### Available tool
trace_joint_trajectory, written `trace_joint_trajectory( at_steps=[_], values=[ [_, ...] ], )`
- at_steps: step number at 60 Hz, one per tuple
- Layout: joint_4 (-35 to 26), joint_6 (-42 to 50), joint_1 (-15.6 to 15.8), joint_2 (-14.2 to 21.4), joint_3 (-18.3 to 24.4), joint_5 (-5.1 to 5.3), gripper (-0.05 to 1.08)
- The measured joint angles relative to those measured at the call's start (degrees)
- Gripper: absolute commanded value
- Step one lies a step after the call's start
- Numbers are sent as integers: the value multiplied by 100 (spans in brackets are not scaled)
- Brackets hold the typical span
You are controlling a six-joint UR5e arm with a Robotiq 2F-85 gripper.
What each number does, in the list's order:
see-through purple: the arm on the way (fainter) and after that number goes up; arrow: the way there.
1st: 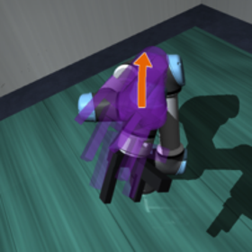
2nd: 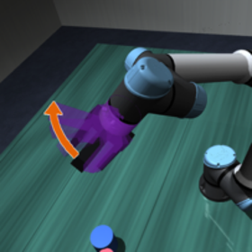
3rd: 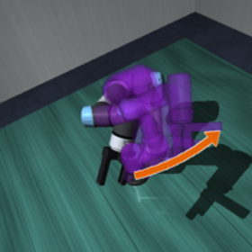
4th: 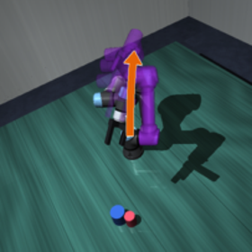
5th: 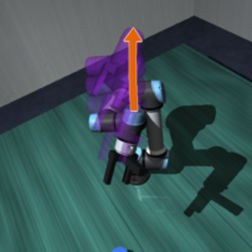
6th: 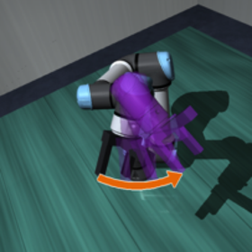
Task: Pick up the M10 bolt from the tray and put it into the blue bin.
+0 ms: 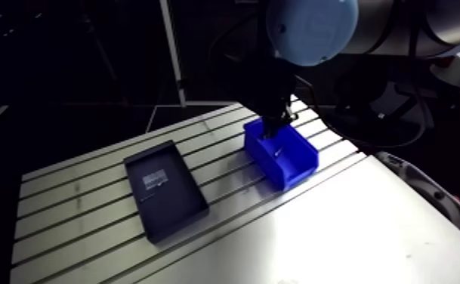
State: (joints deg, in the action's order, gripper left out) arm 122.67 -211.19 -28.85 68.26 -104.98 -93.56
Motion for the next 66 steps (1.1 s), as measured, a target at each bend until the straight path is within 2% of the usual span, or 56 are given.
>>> trace_joint_trajectory(
  at_steps=[26,53,66],
  values=[
    [307,52,35,-166,-70,-7,102],
    [363,64,36,-306,-88,-15,101],
    [368,67,32,-335,-114,-55,101]
  ],
)
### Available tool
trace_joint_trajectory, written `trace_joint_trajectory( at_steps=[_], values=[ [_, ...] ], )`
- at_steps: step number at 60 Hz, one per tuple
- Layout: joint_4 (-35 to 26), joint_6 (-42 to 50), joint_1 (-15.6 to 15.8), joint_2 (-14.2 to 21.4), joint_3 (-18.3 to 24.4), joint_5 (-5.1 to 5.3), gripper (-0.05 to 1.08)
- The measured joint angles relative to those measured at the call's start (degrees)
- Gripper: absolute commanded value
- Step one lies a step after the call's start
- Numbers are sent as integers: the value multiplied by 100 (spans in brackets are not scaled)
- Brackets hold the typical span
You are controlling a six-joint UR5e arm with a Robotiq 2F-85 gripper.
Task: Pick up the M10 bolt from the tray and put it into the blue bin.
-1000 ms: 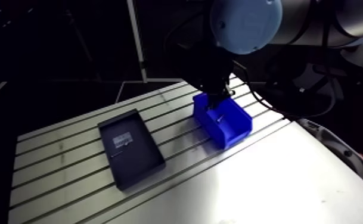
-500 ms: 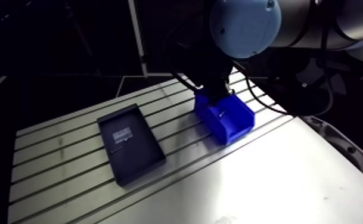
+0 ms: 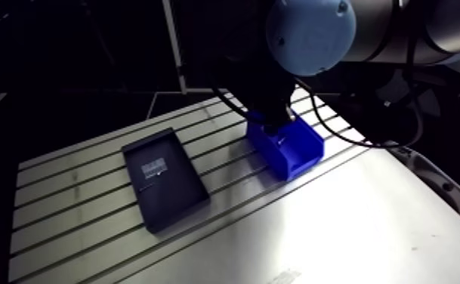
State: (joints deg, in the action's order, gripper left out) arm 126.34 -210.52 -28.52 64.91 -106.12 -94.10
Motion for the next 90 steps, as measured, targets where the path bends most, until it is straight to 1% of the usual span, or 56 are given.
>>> trace_joint_trajectory(
  at_steps=[9,10,11,12,13,14,15,16,17,18,19,20,25,26,27,28,29,30,31,32,33,47,60,75,90],
  values=[
    [0,-2,-7,-21,-6,-16,99],
    [1,-3,-7,-24,-6,-17,95],
    [1,-3,-8,-26,-7,-18,95],
    [1,-3,-8,-28,-7,-19,91],
    [1,-3,-9,-29,-7,-20,91],
    [1,-4,-9,-31,-7,-20,86],
    [1,-3,-10,-33,-7,-21,86],
    [1,-4,-10,-34,-8,-22,75],
    [1,-4,-10,-36,-8,-22,75],
    [1,-5,-11,-37,-8,-22,55],
    [1,-5,-11,-37,-9,-22,55],
    [1,-5,-11,-39,-9,-23,41],
    [7,7,-13,-41,-9,-23,37],
    [10,12,-13,-42,-9,-23,34],
    [16,20,-13,-42,-9,-23,34],
    [22,29,-13,-42,-10,-22,29],
    [31,37,-13,-43,-10,-21,29],
    [43,48,-13,-43,-12,-20,22],
    [55,57,-13,-43,-13,-18,11],
    [70,66,-13,-43,-14,-17,11],
    [89,75,-14,-44,-16,-15,1],
    [397,130,-24,-36,-92,-9,1],
    [474,170,-13,50,-130,13,1],
    [380,228,6,336,-186,16,1],
    [267,241,-5,720,-268,16,1]
  ],
)
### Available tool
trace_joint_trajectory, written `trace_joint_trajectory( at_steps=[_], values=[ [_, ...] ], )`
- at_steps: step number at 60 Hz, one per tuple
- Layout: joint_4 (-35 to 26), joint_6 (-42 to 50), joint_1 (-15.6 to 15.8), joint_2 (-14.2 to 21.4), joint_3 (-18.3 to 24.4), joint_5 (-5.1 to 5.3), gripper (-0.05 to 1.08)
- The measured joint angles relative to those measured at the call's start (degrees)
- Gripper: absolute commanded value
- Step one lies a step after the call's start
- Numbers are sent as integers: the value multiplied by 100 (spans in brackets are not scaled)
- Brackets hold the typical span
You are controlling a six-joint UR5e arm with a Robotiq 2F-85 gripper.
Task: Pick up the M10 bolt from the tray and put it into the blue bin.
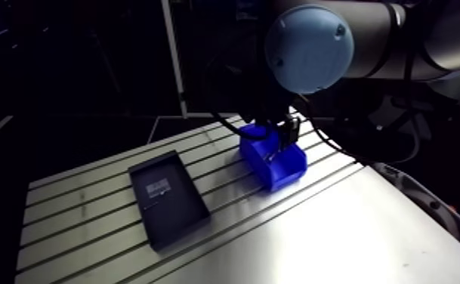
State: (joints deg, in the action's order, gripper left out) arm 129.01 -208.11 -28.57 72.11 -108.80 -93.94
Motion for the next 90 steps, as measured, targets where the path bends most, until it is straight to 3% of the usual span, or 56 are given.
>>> trace_joint_trajectory(
  at_steps=[19,31,52,71,90],
  values=[
    [-782,397,-5,457,221,-26,1],
    [-1704,1310,59,609,672,-156,1],
    [-3210,4069,203,795,1415,-229,1],
    [-3700,6635,403,1019,1699,-204,1],
    [-4019,8788,867,1118,2091,-159,1]
  ],
)
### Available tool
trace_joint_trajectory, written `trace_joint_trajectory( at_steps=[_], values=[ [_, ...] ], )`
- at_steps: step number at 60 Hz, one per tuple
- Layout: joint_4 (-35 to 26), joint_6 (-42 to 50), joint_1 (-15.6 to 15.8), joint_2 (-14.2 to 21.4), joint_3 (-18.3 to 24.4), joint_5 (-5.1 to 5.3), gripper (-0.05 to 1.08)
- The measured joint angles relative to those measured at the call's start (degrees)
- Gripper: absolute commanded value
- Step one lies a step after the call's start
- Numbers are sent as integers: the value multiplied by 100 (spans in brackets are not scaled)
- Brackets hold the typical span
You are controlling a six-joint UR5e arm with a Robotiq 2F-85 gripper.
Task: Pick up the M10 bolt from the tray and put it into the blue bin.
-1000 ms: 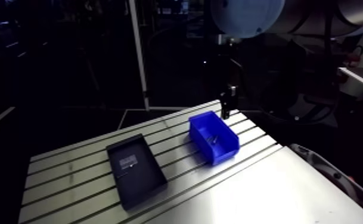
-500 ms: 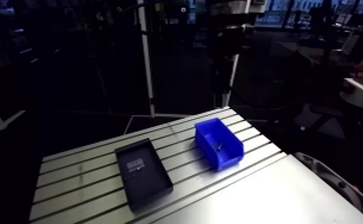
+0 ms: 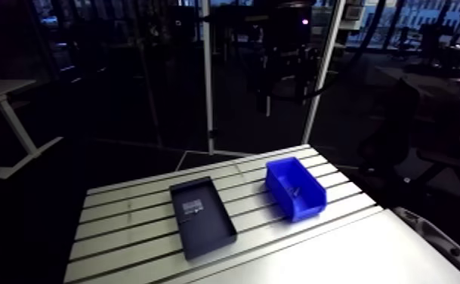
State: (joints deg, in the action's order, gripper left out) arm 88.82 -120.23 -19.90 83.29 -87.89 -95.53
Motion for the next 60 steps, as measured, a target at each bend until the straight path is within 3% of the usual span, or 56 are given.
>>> trace_joint_trajectory(
  at_steps=[35,51,60],
  values=[
    [-390,2094,1047,-8,374,171,1],
    [-506,2299,1081,5,603,382,1],
    [-536,2297,1044,12,743,441,1]
  ],
)
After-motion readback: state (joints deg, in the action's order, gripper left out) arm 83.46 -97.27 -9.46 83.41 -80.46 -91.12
